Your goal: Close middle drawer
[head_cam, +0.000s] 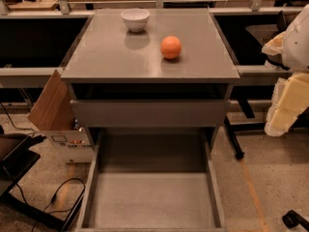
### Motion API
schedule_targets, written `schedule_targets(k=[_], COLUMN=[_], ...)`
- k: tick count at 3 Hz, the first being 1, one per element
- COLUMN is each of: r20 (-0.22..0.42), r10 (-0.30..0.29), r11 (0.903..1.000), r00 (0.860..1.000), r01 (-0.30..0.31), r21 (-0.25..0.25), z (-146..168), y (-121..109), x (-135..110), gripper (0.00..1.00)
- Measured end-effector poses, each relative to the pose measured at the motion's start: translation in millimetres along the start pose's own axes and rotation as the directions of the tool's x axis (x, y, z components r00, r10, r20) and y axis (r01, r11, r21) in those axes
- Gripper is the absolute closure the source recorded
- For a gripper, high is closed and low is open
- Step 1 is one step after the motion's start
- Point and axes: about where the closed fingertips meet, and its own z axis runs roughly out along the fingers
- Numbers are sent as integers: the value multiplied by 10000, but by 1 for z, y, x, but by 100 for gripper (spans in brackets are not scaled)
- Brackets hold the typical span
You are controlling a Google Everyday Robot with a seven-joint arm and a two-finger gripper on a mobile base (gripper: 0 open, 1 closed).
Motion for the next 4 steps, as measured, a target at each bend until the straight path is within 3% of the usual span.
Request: schedule_targets(k=[2, 3, 4], r20=[-51, -240, -55], r10=[114, 391, 767], r11=[9999, 9984, 9967], r00=[9999, 9989, 9970], r01=[-114, -400, -768], r21=[-70, -403, -263], z=[11, 45, 75], y=[12, 44, 85], x=[9, 31, 61], gripper=[3, 26, 49])
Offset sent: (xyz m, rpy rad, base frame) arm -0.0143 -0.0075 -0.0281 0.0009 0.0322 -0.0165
